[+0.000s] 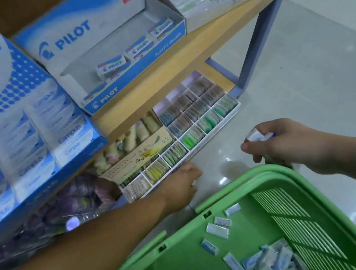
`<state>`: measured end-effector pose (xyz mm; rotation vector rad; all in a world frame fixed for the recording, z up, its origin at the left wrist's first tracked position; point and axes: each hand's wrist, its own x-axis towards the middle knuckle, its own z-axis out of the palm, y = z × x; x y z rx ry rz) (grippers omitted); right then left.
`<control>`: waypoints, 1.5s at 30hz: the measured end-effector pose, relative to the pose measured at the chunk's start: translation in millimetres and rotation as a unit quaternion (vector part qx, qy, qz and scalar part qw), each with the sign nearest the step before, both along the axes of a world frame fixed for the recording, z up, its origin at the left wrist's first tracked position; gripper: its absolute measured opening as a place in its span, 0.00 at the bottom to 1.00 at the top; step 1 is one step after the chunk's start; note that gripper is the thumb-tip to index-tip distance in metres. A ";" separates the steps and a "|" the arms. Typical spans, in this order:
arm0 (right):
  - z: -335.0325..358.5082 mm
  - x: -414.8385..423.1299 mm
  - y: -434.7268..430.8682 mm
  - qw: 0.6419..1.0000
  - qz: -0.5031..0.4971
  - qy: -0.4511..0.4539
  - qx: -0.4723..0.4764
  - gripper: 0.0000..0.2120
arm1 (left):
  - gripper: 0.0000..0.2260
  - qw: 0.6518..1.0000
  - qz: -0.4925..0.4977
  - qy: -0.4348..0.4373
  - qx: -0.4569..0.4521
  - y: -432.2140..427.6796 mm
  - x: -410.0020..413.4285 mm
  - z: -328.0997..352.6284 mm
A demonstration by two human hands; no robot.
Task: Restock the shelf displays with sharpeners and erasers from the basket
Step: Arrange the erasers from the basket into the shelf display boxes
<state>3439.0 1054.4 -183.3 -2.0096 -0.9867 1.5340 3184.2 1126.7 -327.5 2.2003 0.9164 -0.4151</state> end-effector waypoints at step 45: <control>189.2 -89.5 74.6 0.974 0.040 0.167 0.148 0.10 | 0.11 0.853 0.358 -0.372 -0.076 19.2 -32.8 336.0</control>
